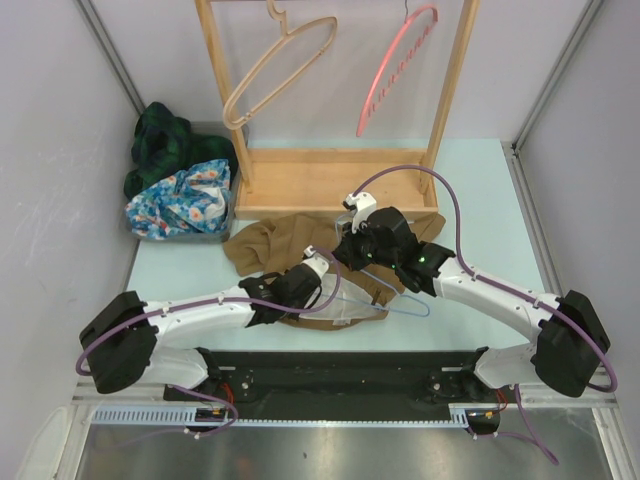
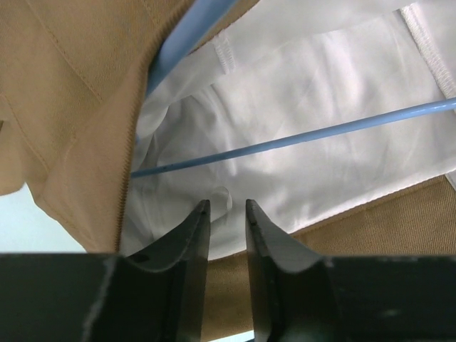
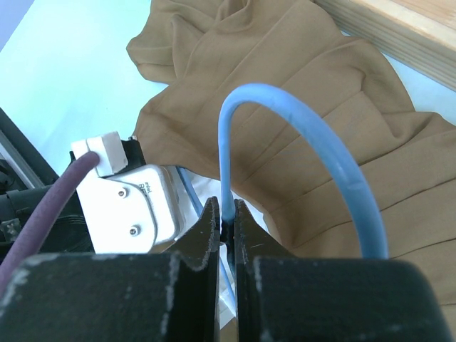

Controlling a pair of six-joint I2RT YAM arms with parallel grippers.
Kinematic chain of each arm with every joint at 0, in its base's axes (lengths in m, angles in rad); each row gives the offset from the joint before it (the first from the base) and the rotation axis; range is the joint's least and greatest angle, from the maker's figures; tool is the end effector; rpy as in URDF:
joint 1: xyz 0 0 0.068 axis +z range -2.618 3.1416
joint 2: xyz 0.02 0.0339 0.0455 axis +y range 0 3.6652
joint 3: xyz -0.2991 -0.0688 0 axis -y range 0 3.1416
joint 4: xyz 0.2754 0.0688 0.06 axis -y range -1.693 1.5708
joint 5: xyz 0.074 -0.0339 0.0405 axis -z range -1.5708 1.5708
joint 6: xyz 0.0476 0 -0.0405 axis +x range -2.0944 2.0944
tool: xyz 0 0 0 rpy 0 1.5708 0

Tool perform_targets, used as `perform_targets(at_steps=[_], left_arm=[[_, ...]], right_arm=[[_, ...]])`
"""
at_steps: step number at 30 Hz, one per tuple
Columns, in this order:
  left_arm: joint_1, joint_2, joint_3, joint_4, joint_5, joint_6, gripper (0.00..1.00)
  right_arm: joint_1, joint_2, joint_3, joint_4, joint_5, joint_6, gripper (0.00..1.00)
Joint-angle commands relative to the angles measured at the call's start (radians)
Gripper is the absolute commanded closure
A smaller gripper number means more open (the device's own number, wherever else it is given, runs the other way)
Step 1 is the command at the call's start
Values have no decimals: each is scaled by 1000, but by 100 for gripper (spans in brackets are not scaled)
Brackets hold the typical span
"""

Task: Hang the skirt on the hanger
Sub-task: Locate the hanging ribbon on the skirt

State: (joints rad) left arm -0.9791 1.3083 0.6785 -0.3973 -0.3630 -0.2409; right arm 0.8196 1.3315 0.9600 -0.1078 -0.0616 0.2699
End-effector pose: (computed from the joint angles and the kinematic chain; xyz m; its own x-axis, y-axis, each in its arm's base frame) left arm 0.1599 -0.2077 0.1872 -0.6242 0.5290 -0.5749 0.5401 0.8239 0.1717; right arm 0.2267 0.2471 0.3040 -0.5078 -0.1539 -0.8476 -0.6551 0.7079 0.2640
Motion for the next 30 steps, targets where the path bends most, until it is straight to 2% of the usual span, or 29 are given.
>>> perform_targets(at_steps=[1, 4, 6, 10, 11, 12, 17, 20, 25, 30], left_arm=[[5, -17, 27, -21, -4, -24, 68], [6, 15, 36, -25, -4, -38, 69], [5, 42, 42, -28, -8, -44, 73], [5, 48, 52, -32, -19, -51, 91], [5, 46, 52, -34, -19, -51, 99], [5, 39, 53, -38, -30, -51, 100], [5, -12, 81, -99, -73, -69, 100], [6, -98, 107, -144, -83, -74, 100], [55, -248, 116, -179, -31, -100, 100], [117, -317, 87, -184, 7, -118, 100]], right_arm=[[-5, -12, 34, 37, 6, 11, 100], [-5, -17, 31, 39, 9, 11, 100], [-4, -18, 26, 40, 11, 12, 100], [-4, -20, 25, 40, 11, 14, 100], [-4, -20, 23, 40, 13, 14, 100], [-4, -20, 25, 40, 14, 14, 100], [-4, -25, 28, 33, 17, 6, 100], [-4, -35, 29, 23, -1, -12, 100], [-7, -54, 23, 0, -23, -46, 100], [-13, -97, 6, -7, -90, -92, 100]])
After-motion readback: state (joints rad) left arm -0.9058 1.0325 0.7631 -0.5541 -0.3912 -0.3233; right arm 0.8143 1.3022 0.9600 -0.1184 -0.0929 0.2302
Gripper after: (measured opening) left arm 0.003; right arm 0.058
